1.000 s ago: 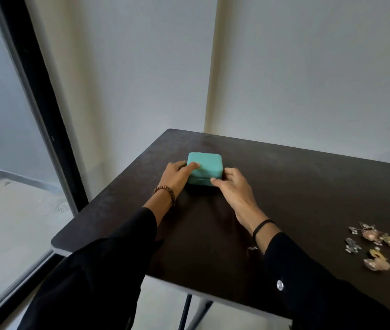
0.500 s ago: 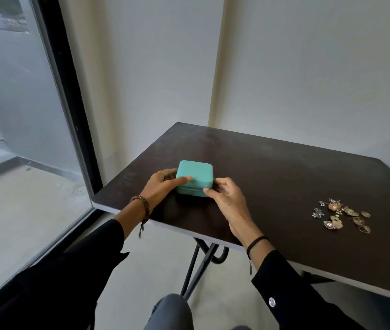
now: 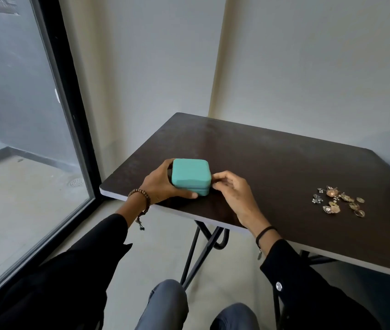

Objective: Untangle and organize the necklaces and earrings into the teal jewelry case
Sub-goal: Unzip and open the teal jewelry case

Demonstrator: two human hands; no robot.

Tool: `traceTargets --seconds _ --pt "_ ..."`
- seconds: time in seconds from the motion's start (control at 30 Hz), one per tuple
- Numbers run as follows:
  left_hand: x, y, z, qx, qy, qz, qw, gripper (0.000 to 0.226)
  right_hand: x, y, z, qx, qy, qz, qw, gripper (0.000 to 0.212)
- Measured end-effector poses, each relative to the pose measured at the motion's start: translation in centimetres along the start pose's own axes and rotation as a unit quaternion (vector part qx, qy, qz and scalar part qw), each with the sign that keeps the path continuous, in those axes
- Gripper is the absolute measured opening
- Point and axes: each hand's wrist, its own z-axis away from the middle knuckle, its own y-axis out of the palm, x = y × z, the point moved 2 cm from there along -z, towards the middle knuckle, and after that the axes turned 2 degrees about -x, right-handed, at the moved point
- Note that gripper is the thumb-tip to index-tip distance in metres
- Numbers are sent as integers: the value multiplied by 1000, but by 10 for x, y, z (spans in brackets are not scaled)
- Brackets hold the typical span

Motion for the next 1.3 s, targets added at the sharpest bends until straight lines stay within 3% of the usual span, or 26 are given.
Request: traceTargets --seconds 0.17,0.33,0.53,0.7,1.0,1.13,1.2,1.3 --pt "-4 3 1 -29 2 -8 1000 98 -10 -2 -13 -19 12 -15 1000 15" --pt "-2 3 -3 39 9 11 999 94 -10 0 -22 3 11 2 1000 28" --pt "-5 -1 -1 108 10 82 991 78 1 5 -28 37 82 -199 976 34" --pt "-14 -5 7 137 13 138 981 45 5 7 -32 59 107 -234 964 38" --pt "-15 -9 9 131 24 161 978 60 3 5 -34 118 110 -224 961 37" --pt "-16 -10 10 121 26 167 978 77 -6 0 -34 97 99 -248 959 24" --pt "-16 -10 11 117 22 169 978 68 -10 -2 -33 76 84 -254 961 19" --pt "-14 -9 11 108 23 174 978 60 -9 -1 -28 31 46 -198 979 29"
